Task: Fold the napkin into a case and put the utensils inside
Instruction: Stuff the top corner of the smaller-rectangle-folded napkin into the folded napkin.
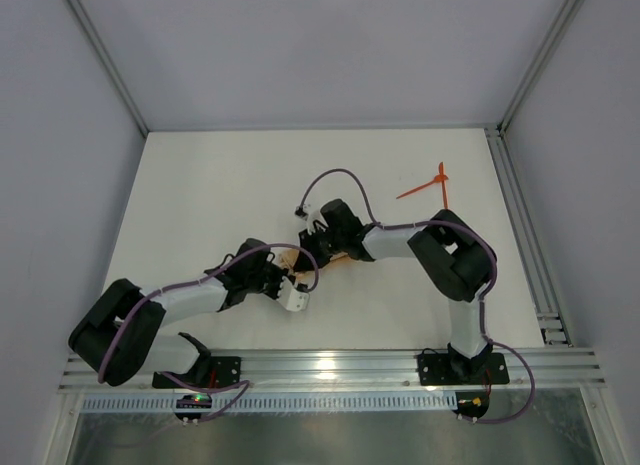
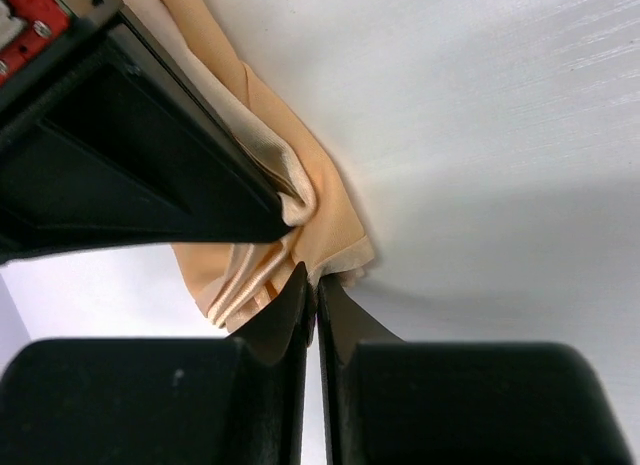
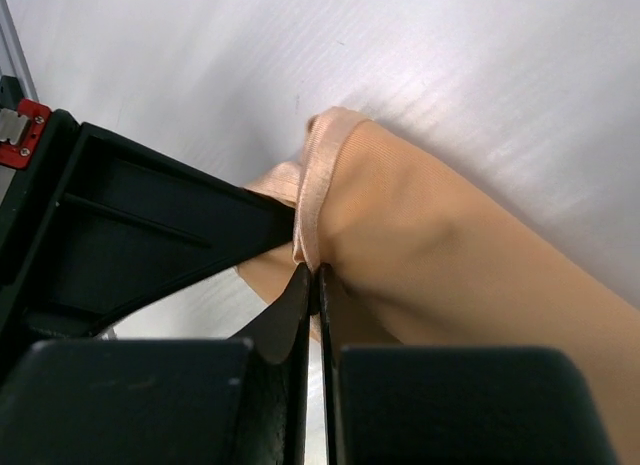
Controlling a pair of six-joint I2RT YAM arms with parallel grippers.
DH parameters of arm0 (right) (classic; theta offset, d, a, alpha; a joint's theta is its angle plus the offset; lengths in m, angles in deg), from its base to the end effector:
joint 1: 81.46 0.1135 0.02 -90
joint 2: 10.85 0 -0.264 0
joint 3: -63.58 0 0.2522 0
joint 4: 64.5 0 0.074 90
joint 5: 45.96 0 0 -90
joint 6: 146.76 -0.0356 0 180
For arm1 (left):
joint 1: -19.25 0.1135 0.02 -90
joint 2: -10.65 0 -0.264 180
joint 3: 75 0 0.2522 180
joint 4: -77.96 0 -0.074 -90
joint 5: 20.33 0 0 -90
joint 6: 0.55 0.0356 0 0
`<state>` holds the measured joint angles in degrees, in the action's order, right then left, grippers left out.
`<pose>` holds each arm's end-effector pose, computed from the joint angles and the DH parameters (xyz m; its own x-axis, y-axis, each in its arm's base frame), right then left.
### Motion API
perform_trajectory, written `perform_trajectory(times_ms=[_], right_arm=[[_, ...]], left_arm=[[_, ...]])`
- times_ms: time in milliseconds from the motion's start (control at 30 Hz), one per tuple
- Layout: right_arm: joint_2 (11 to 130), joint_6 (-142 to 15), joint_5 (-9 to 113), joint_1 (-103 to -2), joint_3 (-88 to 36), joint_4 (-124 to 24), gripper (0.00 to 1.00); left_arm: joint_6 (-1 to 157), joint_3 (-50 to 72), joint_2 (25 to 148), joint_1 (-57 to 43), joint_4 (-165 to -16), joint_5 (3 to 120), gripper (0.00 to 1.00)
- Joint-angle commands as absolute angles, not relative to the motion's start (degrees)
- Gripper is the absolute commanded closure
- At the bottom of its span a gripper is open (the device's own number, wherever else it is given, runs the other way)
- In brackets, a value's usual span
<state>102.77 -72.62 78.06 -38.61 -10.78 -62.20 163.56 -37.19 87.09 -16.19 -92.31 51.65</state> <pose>0.2786 0.2856 0.1271 -0.7058 -0.3457 -0.6183 -0.7045 0.4340 0.5615 0.1784 -0.1405 0.1321 0.5247 0.7492 -0.4043 0.7824 -0.2373 0.5758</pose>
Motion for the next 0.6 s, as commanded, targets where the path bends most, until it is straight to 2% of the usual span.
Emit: perform_trajectory(times_ms=[0, 567], right_arm=[[99.8, -71.6, 73.0, -41.2, -8.7, -61.3, 0.97], [98.4, -71.4, 70.8, -44.3, -9.1, -59.9, 0.97]], left_arm=[[164.6, -39.3, 86.6, -16.0, -89.3, 50.7, 0.95], [168.7, -39.7, 86.0, -15.6, -86.3, 50.0, 0.94]])
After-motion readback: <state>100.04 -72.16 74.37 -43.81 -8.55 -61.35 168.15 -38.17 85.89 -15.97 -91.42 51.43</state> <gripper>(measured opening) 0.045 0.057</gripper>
